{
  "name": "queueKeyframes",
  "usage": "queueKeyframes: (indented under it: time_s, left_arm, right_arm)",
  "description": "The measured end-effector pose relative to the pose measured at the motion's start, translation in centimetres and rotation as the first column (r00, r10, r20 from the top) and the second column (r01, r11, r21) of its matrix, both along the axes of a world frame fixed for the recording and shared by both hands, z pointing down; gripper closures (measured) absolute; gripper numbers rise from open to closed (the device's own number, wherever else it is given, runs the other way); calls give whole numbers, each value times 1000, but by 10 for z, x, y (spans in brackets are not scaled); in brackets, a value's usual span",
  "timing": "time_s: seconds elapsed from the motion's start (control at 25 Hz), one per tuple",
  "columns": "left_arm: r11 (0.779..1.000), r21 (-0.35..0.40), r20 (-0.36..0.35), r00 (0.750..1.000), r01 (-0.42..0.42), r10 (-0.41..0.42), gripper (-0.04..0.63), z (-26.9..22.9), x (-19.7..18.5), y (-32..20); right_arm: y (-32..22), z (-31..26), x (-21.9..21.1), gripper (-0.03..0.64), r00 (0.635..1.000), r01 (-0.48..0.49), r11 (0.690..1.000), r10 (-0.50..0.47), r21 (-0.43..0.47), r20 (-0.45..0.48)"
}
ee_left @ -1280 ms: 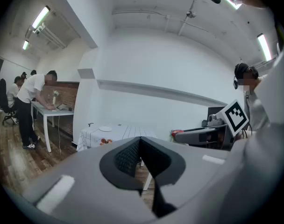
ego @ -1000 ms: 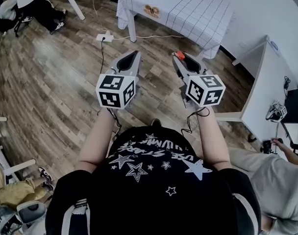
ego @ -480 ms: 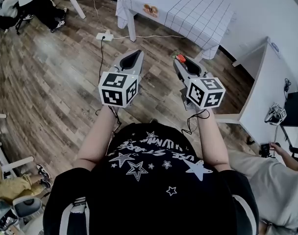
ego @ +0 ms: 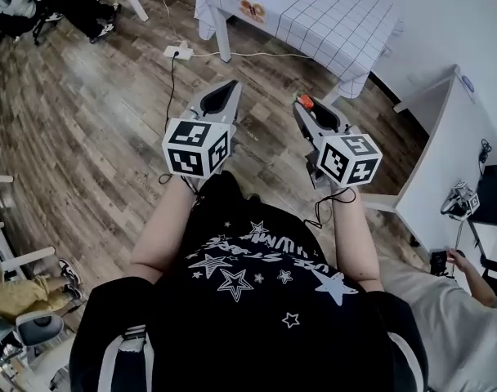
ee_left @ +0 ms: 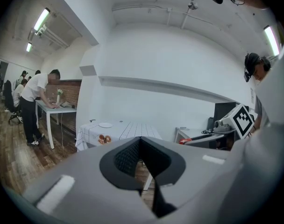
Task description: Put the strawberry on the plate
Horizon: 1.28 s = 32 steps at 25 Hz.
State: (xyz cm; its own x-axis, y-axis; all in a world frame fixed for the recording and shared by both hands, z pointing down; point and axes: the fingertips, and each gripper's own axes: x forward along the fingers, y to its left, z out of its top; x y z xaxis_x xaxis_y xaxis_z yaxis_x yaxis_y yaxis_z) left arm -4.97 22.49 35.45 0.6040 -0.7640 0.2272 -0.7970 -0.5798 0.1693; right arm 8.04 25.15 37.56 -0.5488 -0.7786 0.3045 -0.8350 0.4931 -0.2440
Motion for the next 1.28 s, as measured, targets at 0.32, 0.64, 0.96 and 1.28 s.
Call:
queueKeyframes:
  time_s: [0.32, 0.64, 0.96, 1.28]
  left_arm:
    - [1000, 12, 19, 1000, -10, 10, 586, 9, 35, -4]
    - [998, 33, -9, 999, -51, 51, 586, 9, 43, -64]
    - [998, 35, -27, 999, -45, 46, 586, 11, 25, -153]
    - [998, 22, -11, 998, -57, 57, 586, 9, 9, -229]
  right_arm:
    - [7, 14, 39, 474, 1000, -15, 1000, 15, -11, 5]
    - [-50, 15, 51, 474, 998, -62, 998, 62, -17, -30]
    - [-137, 20, 37, 474, 997, -57, 998, 55, -40, -57]
    - [-221, 10, 22, 474, 996, -72, 996, 69, -49, -57]
